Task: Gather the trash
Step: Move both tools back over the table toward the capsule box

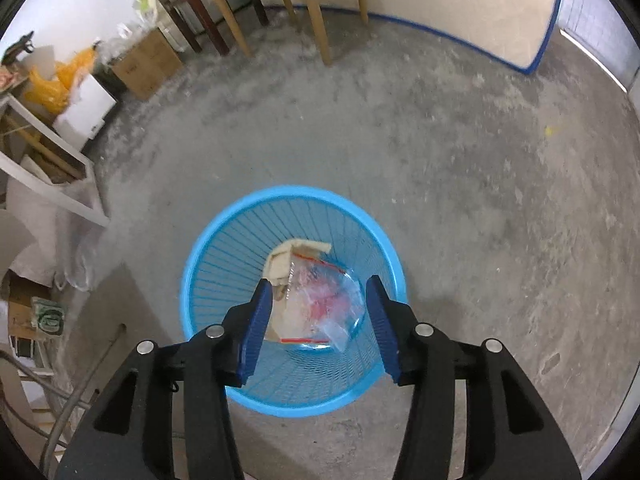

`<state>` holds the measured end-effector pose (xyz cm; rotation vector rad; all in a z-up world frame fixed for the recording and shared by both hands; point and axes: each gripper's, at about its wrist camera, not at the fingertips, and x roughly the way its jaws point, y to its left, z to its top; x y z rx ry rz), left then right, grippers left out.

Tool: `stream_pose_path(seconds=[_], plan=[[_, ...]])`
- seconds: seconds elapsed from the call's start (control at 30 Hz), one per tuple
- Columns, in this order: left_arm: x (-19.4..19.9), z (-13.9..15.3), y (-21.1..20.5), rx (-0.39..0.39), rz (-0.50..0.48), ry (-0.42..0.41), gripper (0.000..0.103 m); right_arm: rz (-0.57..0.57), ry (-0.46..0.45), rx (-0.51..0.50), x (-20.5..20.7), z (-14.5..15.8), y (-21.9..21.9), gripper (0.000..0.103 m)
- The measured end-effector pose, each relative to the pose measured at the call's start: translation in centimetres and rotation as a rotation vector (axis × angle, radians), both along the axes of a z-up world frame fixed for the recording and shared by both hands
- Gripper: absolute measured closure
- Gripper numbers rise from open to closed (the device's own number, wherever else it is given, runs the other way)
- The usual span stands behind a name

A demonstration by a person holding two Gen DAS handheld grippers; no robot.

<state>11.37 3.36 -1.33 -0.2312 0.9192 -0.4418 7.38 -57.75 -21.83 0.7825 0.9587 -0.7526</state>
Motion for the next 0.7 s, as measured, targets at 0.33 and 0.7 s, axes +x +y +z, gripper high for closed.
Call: stream_pose_path(seconds=[0.33,0.7], plan=[[-0.8,-0.9,2.3,-0.015,0.014,-0.066,0.04,0.248,-0.288,-0.045,0.8,15.6,9.8,0.035],[-1.8,-2.8,3.8,-0.048,0.015,-0.054,0.028,0.811,-0.356,0.022,9.7,24.4,28.6,0.017]])
